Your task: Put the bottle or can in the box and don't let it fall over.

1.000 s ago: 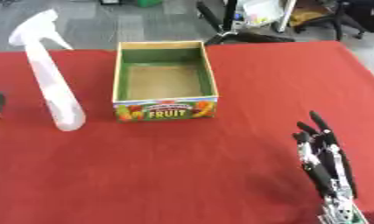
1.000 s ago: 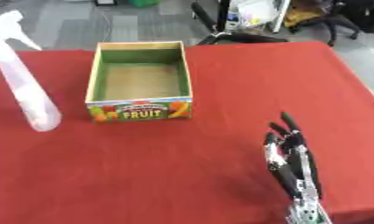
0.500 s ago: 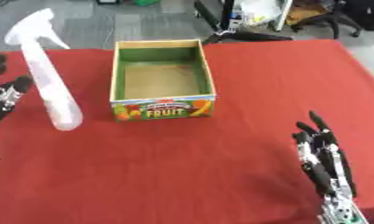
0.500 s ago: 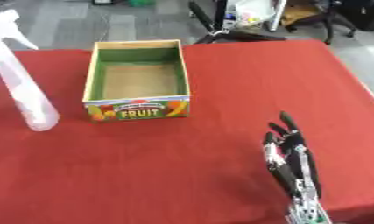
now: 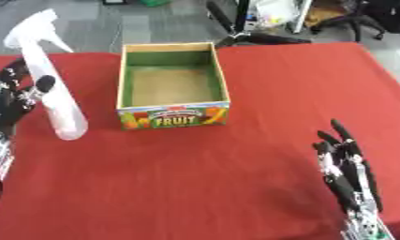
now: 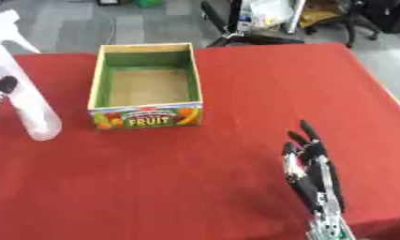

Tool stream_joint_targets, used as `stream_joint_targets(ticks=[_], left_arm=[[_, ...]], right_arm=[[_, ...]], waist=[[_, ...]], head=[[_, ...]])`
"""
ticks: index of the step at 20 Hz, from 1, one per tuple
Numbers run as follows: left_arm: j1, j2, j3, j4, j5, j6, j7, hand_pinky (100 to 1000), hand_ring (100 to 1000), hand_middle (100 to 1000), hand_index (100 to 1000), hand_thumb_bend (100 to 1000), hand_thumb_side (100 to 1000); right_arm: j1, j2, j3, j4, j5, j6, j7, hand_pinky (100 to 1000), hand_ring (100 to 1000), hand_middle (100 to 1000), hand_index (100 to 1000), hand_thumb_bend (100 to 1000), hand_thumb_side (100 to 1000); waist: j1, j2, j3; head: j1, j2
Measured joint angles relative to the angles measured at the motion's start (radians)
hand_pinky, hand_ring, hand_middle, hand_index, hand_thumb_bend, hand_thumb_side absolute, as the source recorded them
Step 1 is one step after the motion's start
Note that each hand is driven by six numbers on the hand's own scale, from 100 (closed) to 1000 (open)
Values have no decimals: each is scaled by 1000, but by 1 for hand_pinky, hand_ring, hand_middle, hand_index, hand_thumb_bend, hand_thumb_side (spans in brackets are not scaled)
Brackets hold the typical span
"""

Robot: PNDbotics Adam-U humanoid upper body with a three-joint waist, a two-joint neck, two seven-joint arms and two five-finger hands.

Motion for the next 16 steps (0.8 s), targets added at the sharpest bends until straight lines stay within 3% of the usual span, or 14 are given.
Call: stream_joint_targets(ticks=[12,16], left_arm=[[-82,0,-47,129,6,-7,-29,806,1000,926,873,880,515],[-84,0,-49,146,3,0,-26,744,1000,861,839,786,410]], right_arm=[[-1,0,6,0,-1,0,6,797,893,1000,953,100,470],[-2,0,6,0,-1,-1,7,797,893,1000,953,100,470]], waist=[[0,0,-14],[1,0,-18]], head=[[4,0],[4,0]])
